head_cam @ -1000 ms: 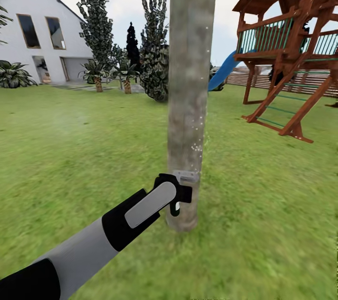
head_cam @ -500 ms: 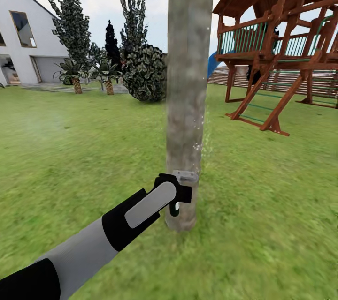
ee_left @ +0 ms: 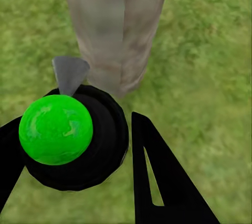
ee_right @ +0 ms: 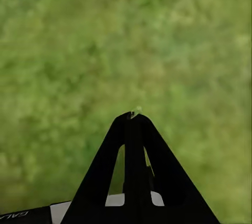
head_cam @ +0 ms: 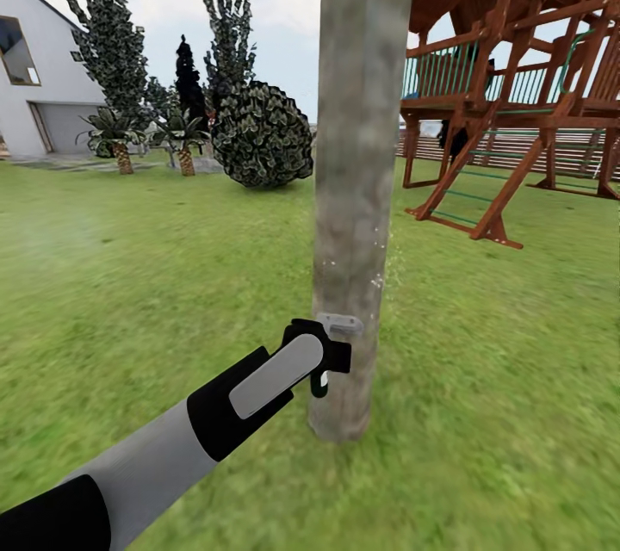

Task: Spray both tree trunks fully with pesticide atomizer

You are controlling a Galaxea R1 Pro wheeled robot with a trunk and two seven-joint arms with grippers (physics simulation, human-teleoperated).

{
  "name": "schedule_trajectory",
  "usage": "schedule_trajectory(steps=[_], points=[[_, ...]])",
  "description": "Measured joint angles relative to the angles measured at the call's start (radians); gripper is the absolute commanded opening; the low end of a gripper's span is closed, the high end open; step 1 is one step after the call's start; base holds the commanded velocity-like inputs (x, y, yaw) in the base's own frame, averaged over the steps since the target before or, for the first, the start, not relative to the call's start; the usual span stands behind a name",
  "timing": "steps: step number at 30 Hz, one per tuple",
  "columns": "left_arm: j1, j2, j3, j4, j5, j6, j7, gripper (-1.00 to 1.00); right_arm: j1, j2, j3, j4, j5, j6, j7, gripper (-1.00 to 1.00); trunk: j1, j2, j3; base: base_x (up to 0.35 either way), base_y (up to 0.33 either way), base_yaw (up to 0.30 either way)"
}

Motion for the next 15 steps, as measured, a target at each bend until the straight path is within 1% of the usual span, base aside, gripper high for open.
schedule_trajectory(steps=[5, 6, 7, 10, 12, 15], points=[[0.0, -0.001, 0.0, 0.002, 0.001, 0.001, 0.003, -1.0, 0.0, 0.0, 0.0, -0.001, 0.0, 0.0, -0.001, -1.0, 0.0, 0.0, 0.0, 0.028, -0.002, -0.004], [0.0, -0.002, 0.0, 0.012, 0.003, 0.001, 0.011, -1.0, 0.0, 0.001, 0.0, -0.001, 0.0, 0.0, -0.001, -1.0, 0.0, 0.0, 0.0, 0.003, 0.0, 0.0], [0.0, -0.004, 0.0, 0.023, 0.004, 0.001, 0.025, -1.0, 0.0, 0.003, 0.001, -0.001, 0.0, 0.0, -0.001, -1.0, 0.0, 0.0, 0.0, 0.002, 0.0, 0.0], [-0.003, -0.019, 0.0, 0.039, 0.008, 0.005, 0.117, -1.0, 0.0, 0.006, 0.001, -0.003, 0.004, -0.001, -0.003, -1.0, 0.0, 0.0, 0.0, 0.0, 0.0, 0.0], [-0.009, -0.027, 0.0, 0.042, 0.011, 0.008, 0.145, -1.0, 0.0, 0.007, 0.001, -0.004, 0.005, -0.001, -0.003, -1.0, 0.0, 0.0, 0.0, 0.0, 0.0, 0.0], [-0.039, -0.03, 0.001, 0.042, 0.01, 0.01, 0.16, -1.0, 0.0, 0.008, 0.002, -0.004, 0.006, -0.001, -0.003, -1.0, 0.0, 0.0, 0.0, 0.0, 0.0, 0.0]])
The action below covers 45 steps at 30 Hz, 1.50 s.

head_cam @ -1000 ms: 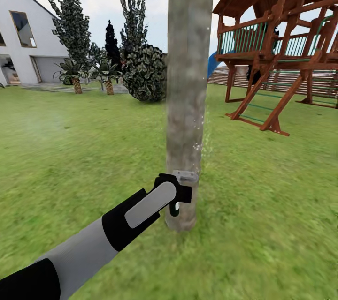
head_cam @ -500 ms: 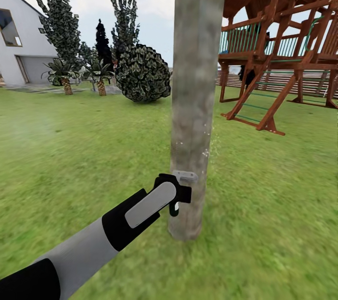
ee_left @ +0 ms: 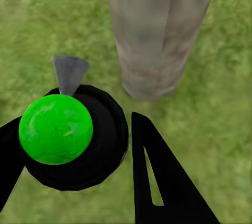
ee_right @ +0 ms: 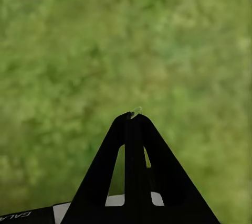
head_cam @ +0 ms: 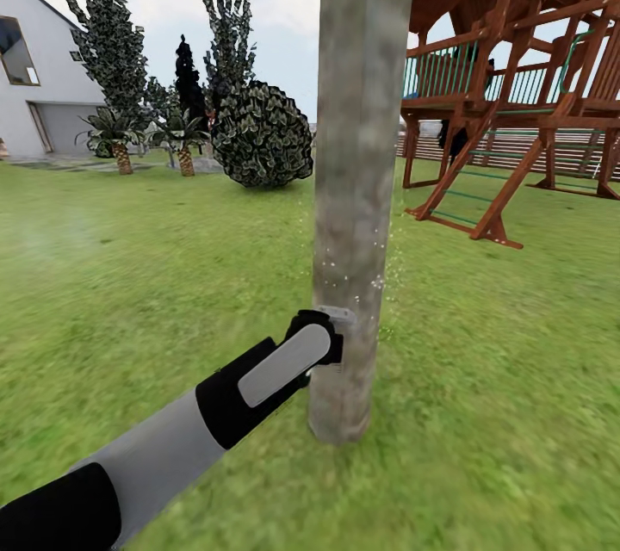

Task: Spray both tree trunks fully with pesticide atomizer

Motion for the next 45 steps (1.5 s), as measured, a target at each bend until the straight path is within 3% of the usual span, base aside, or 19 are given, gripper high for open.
schedule_trajectory(steps=[4, 7, 16, 19, 22, 24, 30, 34, 41, 45], points=[[-0.068, -0.003, 0.001, -0.006, 0.003, 0.0, 0.021, -1.0, 0.0, 0.001, 0.001, 0.0, 0.002, 0.0, 0.0, -1.0, 0.0, 0.0, 0.0, 0.0, 0.0, 0.0], [-0.135, -0.01, 0.002, -0.008, 0.024, 0.0, 0.036, -1.0, 0.0, 0.002, 0.001, 0.0, 0.003, 0.0, 0.0, -1.0, 0.0, 0.0, 0.0, 0.0, 0.0, 0.0], [-0.423, -0.022, 0.007, 0.005, 0.183, -0.008, 0.096, -1.0, 0.0, 0.003, 0.0, -0.001, 0.005, 0.001, -0.002, -1.0, 0.0, 0.0, 0.0, 0.0, 0.0, 0.0], [-0.552, -0.024, 0.008, 0.06, 0.256, -0.012, 0.1, -1.0, 0.0, 0.003, 0.0, -0.001, 0.006, 0.001, -0.004, -1.0, 0.0, 0.0, 0.0, 0.0, 0.0, 0.0], [-0.647, -0.026, 0.008, 0.112, 0.286, -0.013, 0.1, -1.0, 0.0, 0.003, 0.005, -0.001, 0.006, 0.002, -0.005, -1.0, 0.0, 0.0, 0.0, 0.0, 0.0, 0.0], [-0.727, -0.026, 0.009, 0.154, 0.336, -0.014, 0.1, -1.0, 0.0, 0.003, 0.008, -0.002, 0.007, 0.003, -0.006, -1.0, 0.0, 0.0, 0.0, 0.0, 0.0, 0.0], [-0.908, -0.028, 0.009, 0.239, 0.441, -0.014, 0.099, -1.0, 0.0, 0.003, 0.011, -0.002, 0.008, 0.003, -0.007, -1.0, 0.0, 0.0, 0.0, 0.0, 0.0, 0.0], [-0.956, -0.03, 0.009, 0.254, 0.491, -0.017, 0.099, -1.0, 0.0, 0.003, 0.01, -0.002, 0.007, 0.003, -0.006, -1.0, 0.0, 0.0, 0.0, 0.0, 0.0, 0.0], [-0.955, -0.034, 0.009, 0.193, 0.504, -0.1, 0.097, -1.0, 0.0, 0.003, 0.009, -0.002, 0.006, 0.003, -0.006, -1.0, 0.0, 0.0, 0.0, 0.0, 0.0, 0.0], [-0.837, -0.034, 0.007, 0.117, 0.495, -0.118, 0.1, -1.0, 0.0, 0.004, 0.01, -0.002, 0.006, 0.003, -0.007, -1.0, 0.0, 0.0, 0.0, 0.0, 0.0, 0.0]])
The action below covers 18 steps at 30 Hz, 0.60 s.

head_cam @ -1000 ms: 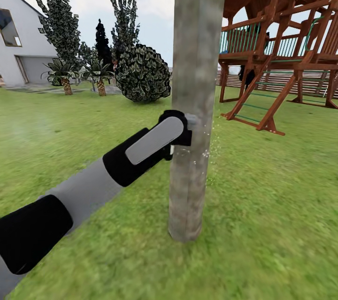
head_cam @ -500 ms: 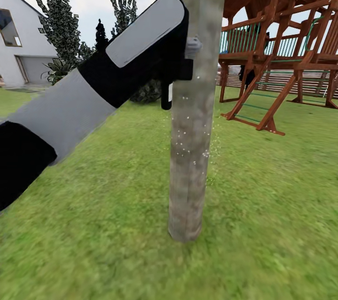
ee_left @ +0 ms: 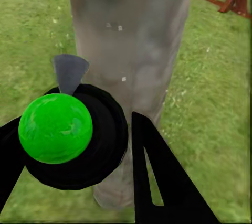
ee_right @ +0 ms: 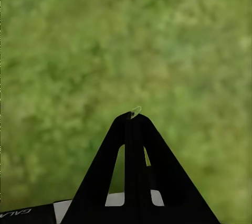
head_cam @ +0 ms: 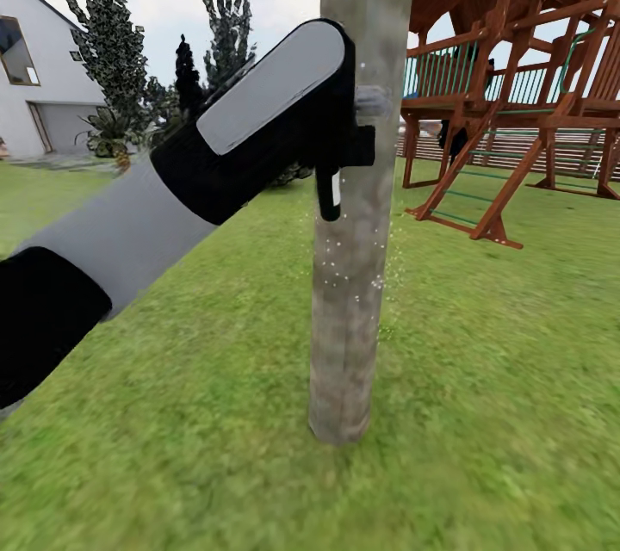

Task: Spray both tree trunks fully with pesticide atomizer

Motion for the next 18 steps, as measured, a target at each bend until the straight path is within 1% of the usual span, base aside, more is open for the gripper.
schedule_trajectory(steps=[2, 3, 4, 5, 6, 9, 10, 12, 13, 14, 17, 18], points=[[0.046, 0.0, -0.001, -0.025, -0.003, -0.002, 0.0, -1.0, 0.0, 0.001, 0.001, 0.0, 0.0, 0.0, 0.0, -1.0, 0.0, 0.0, 0.0, 0.0, 0.0, 0.0], [0.088, 0.0, -0.002, -0.034, -0.013, -0.002, 0.0, -1.0, 0.0, 0.001, 0.0, 0.0, 0.0, -0.001, 0.0, -1.0, 0.0, 0.0, 0.0, 0.0, 0.0, 0.0], [0.132, 0.0, -0.003, -0.038, -0.042, -0.002, 0.0, -1.0, 0.0, 0.0, 0.0, 0.0, -0.001, -0.001, 0.0, -1.0, 0.0, 0.0, 0.0, 0.0, 0.0, 0.0], [0.161, 0.0, -0.002, -0.04, -0.067, -0.002, -0.001, -1.0, 0.0, 0.0, 0.0, 0.0, -0.001, -0.001, 0.0, -1.0, 0.0, 0.0, 0.0, 0.0, 0.0, 0.0], [0.209, 0.0, -0.002, -0.041, -0.099, -0.001, -0.002, -1.0, 0.0, 0.0, -0.001, 0.001, -0.001, -0.001, 0.001, -1.0, 0.0, 0.0, 0.0, 0.0, 0.0, 0.0], [0.301, 0.0, -0.003, -0.051, -0.152, 0.0, -0.005, -1.0, 0.0, 0.001, 0.0, 0.001, -0.001, -0.002, 0.003, -1.0, 0.0, 0.0, 0.0, 0.0, 0.0, 0.0], [0.321, 0.0, -0.003, -0.054, -0.159, 0.0, -0.007, -1.0, 0.0, 0.001, 0.0, 0.001, -0.001, -0.002, 0.003, -1.0, 0.0, 0.0, 0.0, 0.0, 0.0, 0.0], [0.384, 0.0, -0.003, -0.059, -0.188, 0.001, -0.009, -1.0, 0.0, 0.001, 0.001, 0.002, -0.001, -0.002, 0.003, -1.0, 0.0, 0.0, 0.0, 0.0, 0.0, 0.0], [0.428, 0.0, -0.004, -0.062, -0.217, 0.002, -0.013, -1.0, 0.0, 0.001, 0.001, 0.003, -0.001, -0.002, 0.003, -1.0, 0.0, 0.0, 0.0, 0.0, 0.0, 0.0], [0.473, 0.0, -0.004, -0.063, -0.238, 0.004, -0.023, -1.0, 0.0, 0.001, 0.001, 0.003, -0.002, -0.002, 0.003, -1.0, 0.0, 0.0, 0.0, 0.0, 0.0, 0.0], [0.561, 0.0, -0.006, -0.064, -0.286, 0.01, -0.059, -1.0, 0.0, 0.001, 0.001, 0.003, -0.002, -0.002, 0.004, -1.0, 0.0, 0.0, 0.0, 0.0, 0.0, 0.0], [0.601, 0.001, -0.007, -0.064, -0.3, 0.012, -0.068, -1.0, 0.0, 0.001, 0.001, 0.003, -0.002, -0.002, 0.004, -1.0, 0.0, 0.0, 0.0, 0.0, 0.0, 0.0]])
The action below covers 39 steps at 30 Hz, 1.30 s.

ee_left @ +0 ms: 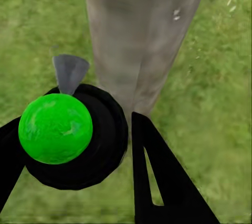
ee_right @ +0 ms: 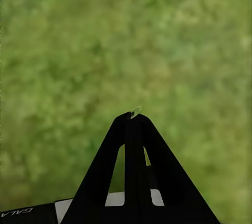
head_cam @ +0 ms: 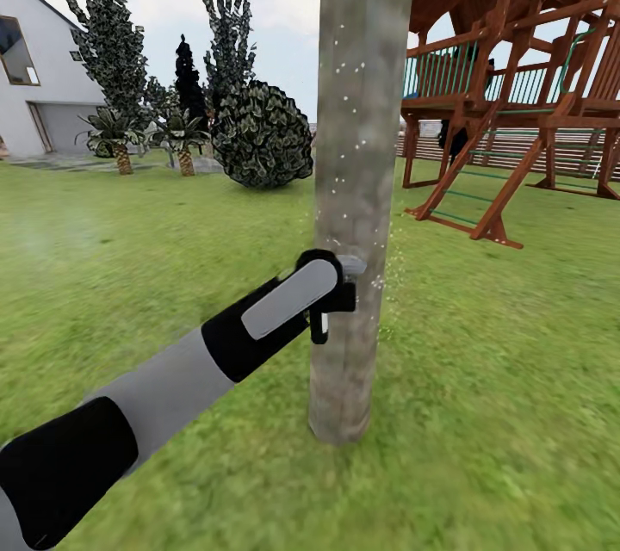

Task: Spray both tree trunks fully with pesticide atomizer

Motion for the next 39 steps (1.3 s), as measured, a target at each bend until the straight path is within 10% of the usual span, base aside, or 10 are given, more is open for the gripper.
schedule_trajectory(steps=[8, 12, 19, 22, 30, 39], points=[[0.223, 0.006, -0.08, 0.006, -0.103, 0.0, -0.082, -1.0, 0.0, 0.0, -0.001, 0.0, 0.001, 0.0, 0.0, -1.0, 0.0, 0.0, 0.0, 0.0, 0.0, 0.0], [0.34, 0.008, -0.092, 0.019, -0.276, 0.003, -0.176, -1.0, 0.0, 0.0, -0.001, 0.0, 0.001, 0.0, 0.0, -1.0, 0.0, 0.0, 0.0, 0.0, 0.0, 0.0], [0.405, 0.01, -0.093, 0.028, -0.356, -0.003, -0.236, -1.0, 0.0, 0.0, -0.001, 0.004, 0.0, 0.0, 0.001, -1.0, 0.0, 0.0, 0.0, 0.0, 0.0, 0.0], [0.454, 0.011, -0.093, 0.03, -0.464, -0.006, -0.284, -1.0, 0.0, 0.0, -0.001, 0.007, 0.0, 0.0, 0.003, -1.0, 0.0, 0.0, 0.0, 0.0, 0.0, 0.0], [0.472, 0.009, -0.092, 0.077, -0.666, -0.068, -0.461, -1.0, 0.0, 0.0, 0.0, 0.015, 0.0, 0.0, 0.005, -1.0, 0.0, 0.0, 0.0, 0.0, 0.0, 0.0], [0.344, -0.001, -0.089, 0.066, -0.68, -0.011, -0.502, -1.0, 0.0, 0.0, 0.002, 0.014, 0.001, -0.001, 0.003, -1.0, 0.0, 0.0, 0.0, 0.0, 0.0, 0.0]])
